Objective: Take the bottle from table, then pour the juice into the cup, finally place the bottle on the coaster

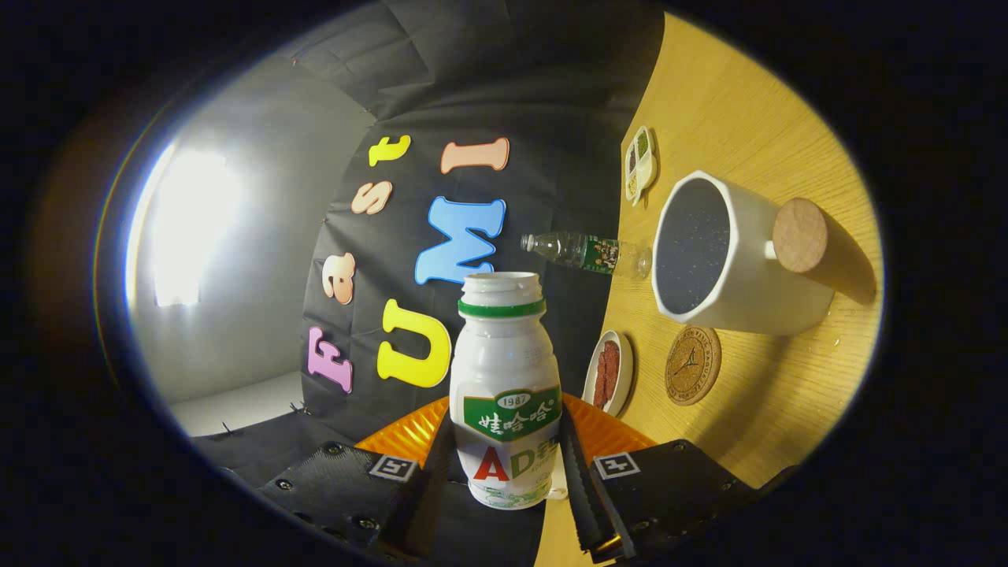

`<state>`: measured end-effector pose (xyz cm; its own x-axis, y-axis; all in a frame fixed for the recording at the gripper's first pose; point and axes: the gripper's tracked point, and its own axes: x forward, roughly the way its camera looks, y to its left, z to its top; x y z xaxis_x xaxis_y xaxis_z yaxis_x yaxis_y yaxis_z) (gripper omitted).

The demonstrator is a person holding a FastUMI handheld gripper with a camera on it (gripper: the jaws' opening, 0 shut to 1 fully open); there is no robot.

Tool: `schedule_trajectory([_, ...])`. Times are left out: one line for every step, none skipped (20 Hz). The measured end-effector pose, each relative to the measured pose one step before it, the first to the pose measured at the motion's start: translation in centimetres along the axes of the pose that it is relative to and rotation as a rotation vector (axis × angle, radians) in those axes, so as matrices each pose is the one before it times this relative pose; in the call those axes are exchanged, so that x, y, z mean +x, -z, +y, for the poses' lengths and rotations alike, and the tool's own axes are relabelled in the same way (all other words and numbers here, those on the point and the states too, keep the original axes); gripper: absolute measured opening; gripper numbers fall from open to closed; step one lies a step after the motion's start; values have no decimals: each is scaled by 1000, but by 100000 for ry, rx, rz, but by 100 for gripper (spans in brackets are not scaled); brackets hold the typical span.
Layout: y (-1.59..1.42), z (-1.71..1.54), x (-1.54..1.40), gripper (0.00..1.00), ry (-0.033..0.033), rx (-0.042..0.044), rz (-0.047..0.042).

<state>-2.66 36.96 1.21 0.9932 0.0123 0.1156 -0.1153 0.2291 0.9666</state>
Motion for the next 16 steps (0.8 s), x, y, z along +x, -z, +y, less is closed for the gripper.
schedule_trajectory([-25, -54, 38, 66, 269, 959, -295])
schedule_trajectory([-92, 3, -43, 66, 326, 656, -311])
schedule_trajectory([0, -36, 41, 67, 61, 565, -132])
schedule_trajectory([-150, 36, -68, 67, 147, 945, -273])
schedule_trajectory([-168, 33, 63, 67, -74, 1341, -197])
schedule_trajectory([-143, -45, -39, 67, -79, 1774, -268])
schedule_trajectory([-170, -43, 217, 66, -187, 1692, -202])
schedule_trajectory([0, 77, 133, 66, -94, 1312, -303])
schedule_trajectory([-217, 9, 67, 66, -95, 993, -244])
schedule_trajectory([42, 29, -151, 66, -59, 961, -142])
schedule_trajectory([14, 67, 137, 66, -122, 1201, -38])
schedule_trajectory([10, 95, 77, 66, -536, 1433, -69])
schedule_trajectory([-14, 194, 37, 66, -993, 1595, 70])
schedule_trajectory([-25, 235, -281, 66, -996, 1477, -186])
schedule_trajectory([-99, 124, 82, 66, -375, 1453, -146])
schedule_trajectory([-1, 132, 119, 66, -277, 1225, -72])
